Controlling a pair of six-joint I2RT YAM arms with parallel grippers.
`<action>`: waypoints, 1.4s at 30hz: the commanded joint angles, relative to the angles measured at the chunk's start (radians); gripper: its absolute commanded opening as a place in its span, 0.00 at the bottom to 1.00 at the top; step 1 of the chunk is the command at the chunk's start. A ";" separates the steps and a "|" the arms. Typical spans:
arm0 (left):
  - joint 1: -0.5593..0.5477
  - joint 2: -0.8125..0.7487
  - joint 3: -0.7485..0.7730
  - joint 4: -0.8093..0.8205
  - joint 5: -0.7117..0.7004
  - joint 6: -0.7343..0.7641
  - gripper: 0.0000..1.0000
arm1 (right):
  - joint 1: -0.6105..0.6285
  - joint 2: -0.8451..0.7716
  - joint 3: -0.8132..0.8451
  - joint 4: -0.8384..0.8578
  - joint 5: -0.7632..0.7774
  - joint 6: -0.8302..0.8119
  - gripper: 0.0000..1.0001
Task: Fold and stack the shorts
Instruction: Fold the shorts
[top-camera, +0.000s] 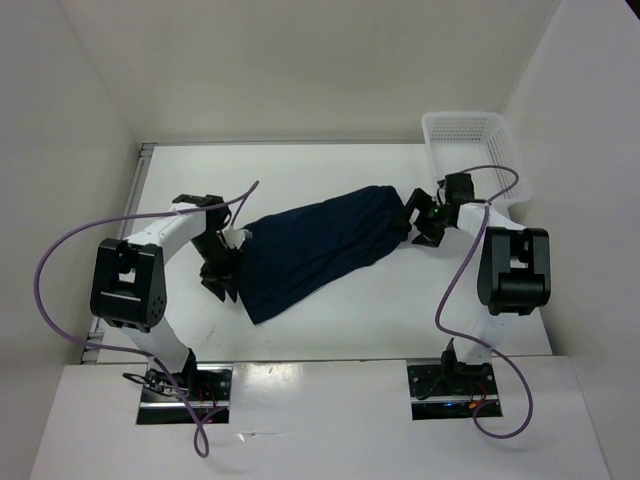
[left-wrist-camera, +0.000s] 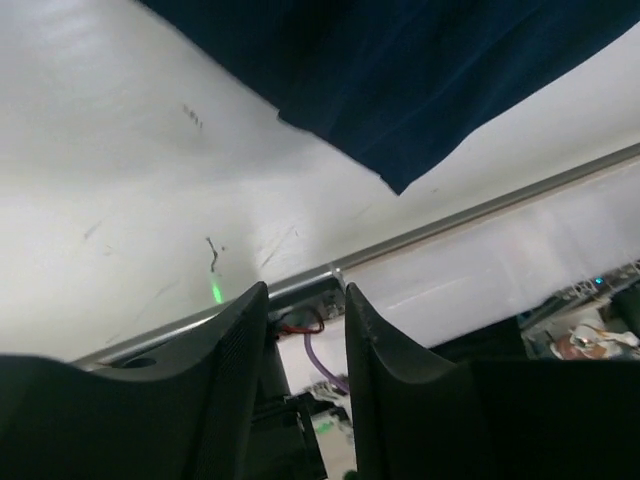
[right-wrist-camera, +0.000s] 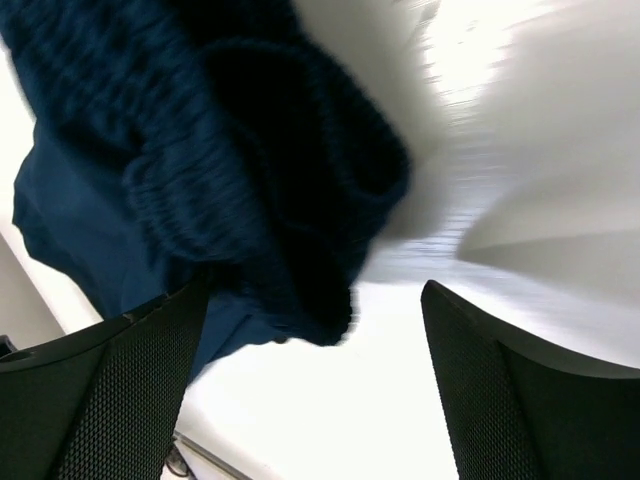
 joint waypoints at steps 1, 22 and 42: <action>-0.062 -0.041 0.066 0.059 -0.015 0.004 0.45 | 0.070 -0.036 -0.014 0.073 0.049 0.078 0.92; -0.470 -0.035 -0.181 0.515 -0.208 0.004 0.65 | 0.102 0.018 -0.069 0.093 0.156 0.198 0.19; -0.292 0.013 -0.150 0.708 -0.569 0.004 0.16 | 0.111 -0.403 -0.418 0.064 0.170 0.376 0.07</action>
